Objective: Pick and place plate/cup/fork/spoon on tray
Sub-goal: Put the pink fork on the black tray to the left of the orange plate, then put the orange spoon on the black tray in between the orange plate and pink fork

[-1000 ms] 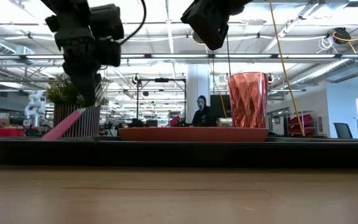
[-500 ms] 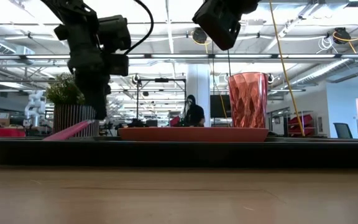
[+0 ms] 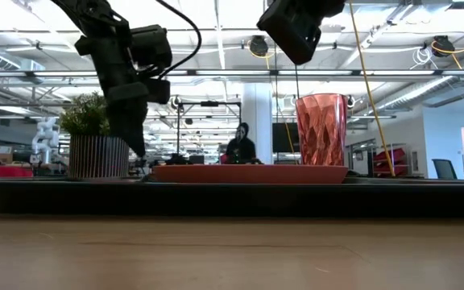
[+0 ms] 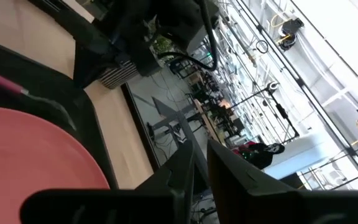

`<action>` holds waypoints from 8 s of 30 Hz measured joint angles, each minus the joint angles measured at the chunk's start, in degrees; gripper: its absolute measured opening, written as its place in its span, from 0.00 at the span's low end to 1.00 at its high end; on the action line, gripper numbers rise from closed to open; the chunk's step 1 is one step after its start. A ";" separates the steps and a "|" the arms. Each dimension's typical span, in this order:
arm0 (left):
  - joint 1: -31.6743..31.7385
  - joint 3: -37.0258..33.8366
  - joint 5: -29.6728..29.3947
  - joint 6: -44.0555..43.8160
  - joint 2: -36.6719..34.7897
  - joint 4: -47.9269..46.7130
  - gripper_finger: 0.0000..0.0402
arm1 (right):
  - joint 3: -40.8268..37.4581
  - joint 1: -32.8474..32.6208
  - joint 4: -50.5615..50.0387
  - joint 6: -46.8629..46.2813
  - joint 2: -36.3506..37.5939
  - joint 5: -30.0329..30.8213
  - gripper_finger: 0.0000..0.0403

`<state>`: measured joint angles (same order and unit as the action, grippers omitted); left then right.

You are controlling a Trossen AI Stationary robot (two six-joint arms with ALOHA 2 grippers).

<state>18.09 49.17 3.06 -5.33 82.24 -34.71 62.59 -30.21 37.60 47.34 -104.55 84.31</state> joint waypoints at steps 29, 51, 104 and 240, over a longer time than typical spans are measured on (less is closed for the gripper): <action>-12.90 0.02 -4.72 5.25 -1.82 -5.00 0.17 | -0.02 0.24 -0.91 -0.17 0.00 -0.17 0.09; -43.50 14.05 3.07 -34.72 -6.31 -39.18 0.17 | -0.04 11.34 -1.06 9.90 9.36 -20.79 0.09; -69.01 13.13 7.36 -18.56 18.75 -28.61 0.66 | -10.36 28.63 -6.09 -12.74 35.93 -40.82 0.09; -20.97 18.75 -15.31 90.83 24.27 -12.02 0.02 | -15.91 16.17 0.77 -8.84 36.00 -18.27 0.09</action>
<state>-2.88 67.92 -12.25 85.50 106.51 -46.73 46.68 -14.04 38.37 38.51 -68.55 66.04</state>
